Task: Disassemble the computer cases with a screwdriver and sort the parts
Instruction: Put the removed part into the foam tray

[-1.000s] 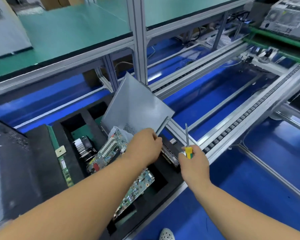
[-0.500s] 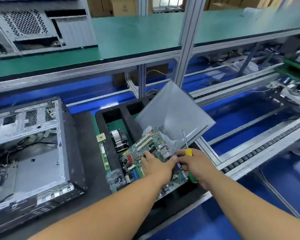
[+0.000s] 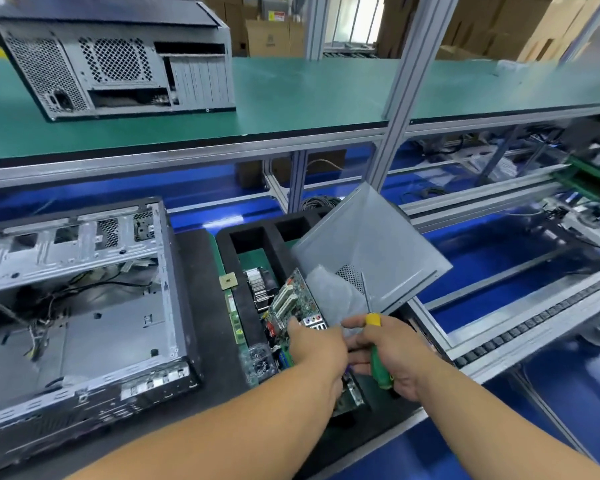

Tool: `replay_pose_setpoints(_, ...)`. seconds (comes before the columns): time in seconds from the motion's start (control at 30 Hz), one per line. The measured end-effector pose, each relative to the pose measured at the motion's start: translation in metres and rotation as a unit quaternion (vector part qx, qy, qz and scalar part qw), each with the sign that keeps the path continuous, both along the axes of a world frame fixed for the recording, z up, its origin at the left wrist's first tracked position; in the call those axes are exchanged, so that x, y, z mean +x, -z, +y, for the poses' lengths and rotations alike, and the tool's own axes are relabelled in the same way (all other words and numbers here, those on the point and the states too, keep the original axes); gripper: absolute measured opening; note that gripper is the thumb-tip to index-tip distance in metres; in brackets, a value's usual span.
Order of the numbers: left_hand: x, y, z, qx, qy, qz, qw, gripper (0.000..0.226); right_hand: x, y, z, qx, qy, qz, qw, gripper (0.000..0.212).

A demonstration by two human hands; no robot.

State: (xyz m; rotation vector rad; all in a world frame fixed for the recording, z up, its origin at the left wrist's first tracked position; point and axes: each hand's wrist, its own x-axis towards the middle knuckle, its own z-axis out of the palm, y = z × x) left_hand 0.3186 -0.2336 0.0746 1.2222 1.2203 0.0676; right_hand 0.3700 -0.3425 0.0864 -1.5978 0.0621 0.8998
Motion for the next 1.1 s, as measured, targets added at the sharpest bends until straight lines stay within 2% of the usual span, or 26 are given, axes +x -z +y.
replay_pose_setpoints(0.13, -0.002, -0.01, 0.011, 0.002, -0.063, -0.01, 0.998, 0.073, -0.007, -0.01, 0.011, 0.023, -0.005, 0.002, 1.0, 0.035)
replay_pose_setpoints(0.3, -0.002, -0.038, 0.015, 0.002, -0.069, -0.116, 0.991, 0.052, -0.005, -0.025, 0.015, 0.071, -0.008, -0.005, 0.997, 0.025)
replay_pose_setpoints(0.43, 0.01, -0.07, 0.03, 0.003, -0.108, -0.155, 0.982, 0.014, 0.005, -0.037, 0.013, 0.086, 0.026, -0.021, 0.996, 0.027)
replay_pose_setpoints(0.47, 0.014, -0.079, 0.038, -0.009, -0.109, -0.161, 0.981, 0.012, 0.008, -0.04, 0.011, 0.09, 0.041, -0.025, 0.995, 0.027)
replay_pose_setpoints(0.63, 0.056, -0.125, 0.093, -0.105, -0.075, -0.181, 0.975, 0.019, 0.028, -0.042, 0.002, 0.088, 0.105, -0.036, 0.99, 0.026)
replay_pose_setpoints(0.83, 0.127, -0.137, 0.12, -0.058, -0.013, -0.182, 0.981, 0.023, 0.044, -0.03, 0.004, 0.068, 0.107, -0.032, 0.991, 0.028)
replay_pose_setpoints(0.97, 0.161, -0.126, 0.125, -0.053, -0.03, -0.179, 0.982, 0.024, 0.053, -0.015, 0.002, 0.055, 0.104, -0.025, 0.993, 0.03)
replay_pose_setpoints(1.1, 0.184, -0.108, 0.126, -0.021, -0.001, -0.138, 0.99, 0.019, 0.065, -0.008, 0.004, 0.047, 0.102, -0.022, 0.993, 0.03)
